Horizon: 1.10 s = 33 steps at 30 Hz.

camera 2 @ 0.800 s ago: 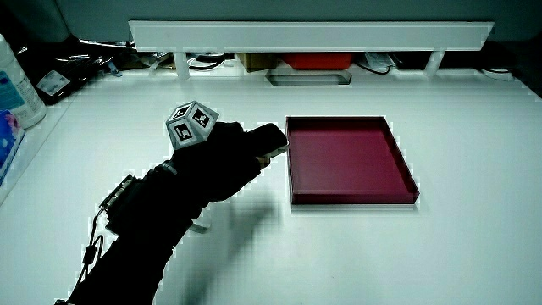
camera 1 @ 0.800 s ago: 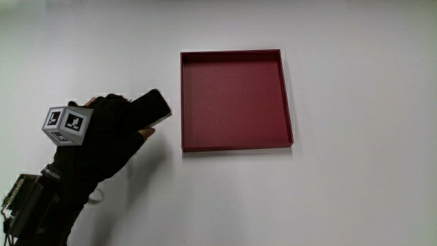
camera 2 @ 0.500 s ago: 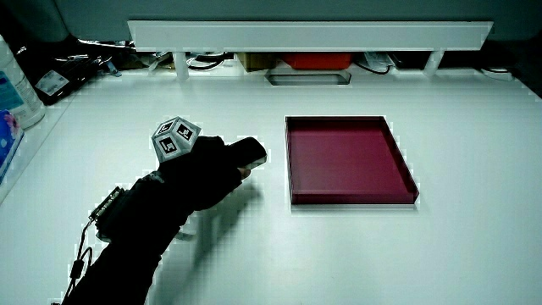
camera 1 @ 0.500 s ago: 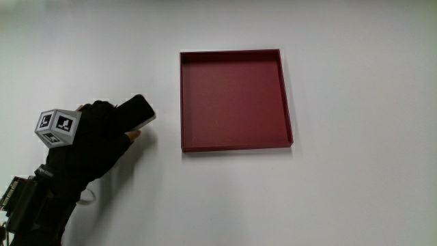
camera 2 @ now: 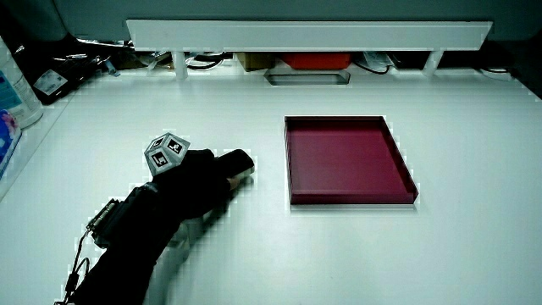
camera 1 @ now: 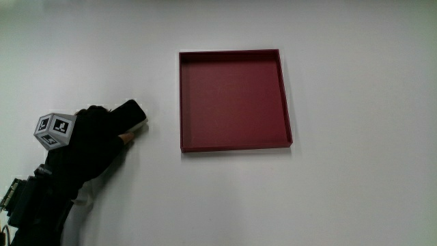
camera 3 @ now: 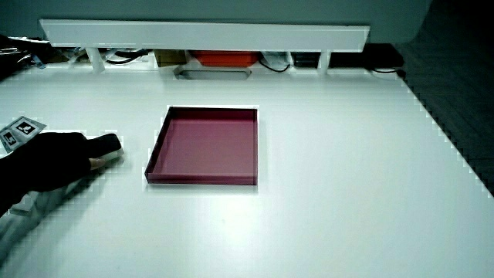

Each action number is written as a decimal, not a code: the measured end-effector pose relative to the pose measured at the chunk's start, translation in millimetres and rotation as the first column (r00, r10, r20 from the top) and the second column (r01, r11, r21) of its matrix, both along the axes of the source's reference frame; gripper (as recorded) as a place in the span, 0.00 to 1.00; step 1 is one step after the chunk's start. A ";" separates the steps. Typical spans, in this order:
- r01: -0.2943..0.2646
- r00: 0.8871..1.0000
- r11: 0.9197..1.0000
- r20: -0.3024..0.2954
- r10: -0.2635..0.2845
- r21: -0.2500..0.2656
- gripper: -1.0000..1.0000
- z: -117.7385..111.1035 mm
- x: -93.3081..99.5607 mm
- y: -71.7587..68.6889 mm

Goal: Place eraser

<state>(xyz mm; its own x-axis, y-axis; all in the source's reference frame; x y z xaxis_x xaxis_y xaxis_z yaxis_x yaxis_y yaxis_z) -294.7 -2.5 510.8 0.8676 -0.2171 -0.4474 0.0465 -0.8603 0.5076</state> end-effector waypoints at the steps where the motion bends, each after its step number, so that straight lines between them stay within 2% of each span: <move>1: -0.006 1.000 1.000 -0.002 0.006 -0.007 0.50 1.8 -0.3 0.6; 2: -0.011 1.000 1.000 -0.001 0.011 -0.025 0.50 6.5 -2.5 1.5; 6: -0.009 1.000 1.000 -0.019 0.009 -0.011 0.50 4.5 -2.6 2.1; 7: 0.002 1.000 1.000 0.003 -0.002 -0.002 0.50 3.8 -2.0 1.8; 9: -0.001 1.000 1.000 -0.006 0.001 -0.012 0.50 6.0 -3.0 2.0; 15: 0.011 1.000 1.000 -0.007 -0.012 -0.020 0.32 10.1 -6.3 5.2; 16: 0.010 1.000 1.000 -0.027 -0.011 -0.023 0.29 6.2 -5.4 6.6; 17: 0.023 1.000 1.000 -0.018 -0.022 0.019 0.26 8.6 -8.3 7.8; 18: 0.020 0.999 1.000 -0.035 -0.019 0.013 0.24 8.2 -10.7 9.6; 19: 0.041 0.998 0.999 -0.056 -0.042 -0.013 0.21 6.0 -12.5 12.6; 20: 0.042 0.997 0.999 -0.061 -0.043 -0.026 0.18 3.6 -14.2 15.7; 21: 0.065 0.996 0.997 -0.062 -0.068 -0.051 0.15 -0.3 -14.6 20.2; 26: -0.008 1.000 0.999 -0.003 0.008 -0.051 0.00 -14.9 -12.8 44.9; 27: 0.014 1.000 0.997 -0.003 -0.015 -0.077 0.00 -14.1 -14.0 50.5; 32: 0.034 0.999 0.996 -0.008 -0.035 -0.082 0.00 -12.1 -29.6 80.7; 33: 0.028 1.000 0.996 0.013 -0.027 -0.090 0.00 -13.2 -30.4 85.2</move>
<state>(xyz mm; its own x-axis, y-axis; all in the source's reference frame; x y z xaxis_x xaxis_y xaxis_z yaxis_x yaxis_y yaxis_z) -325.1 82.8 497.6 0.8656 -0.2802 -0.4151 0.0170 -0.8119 0.5835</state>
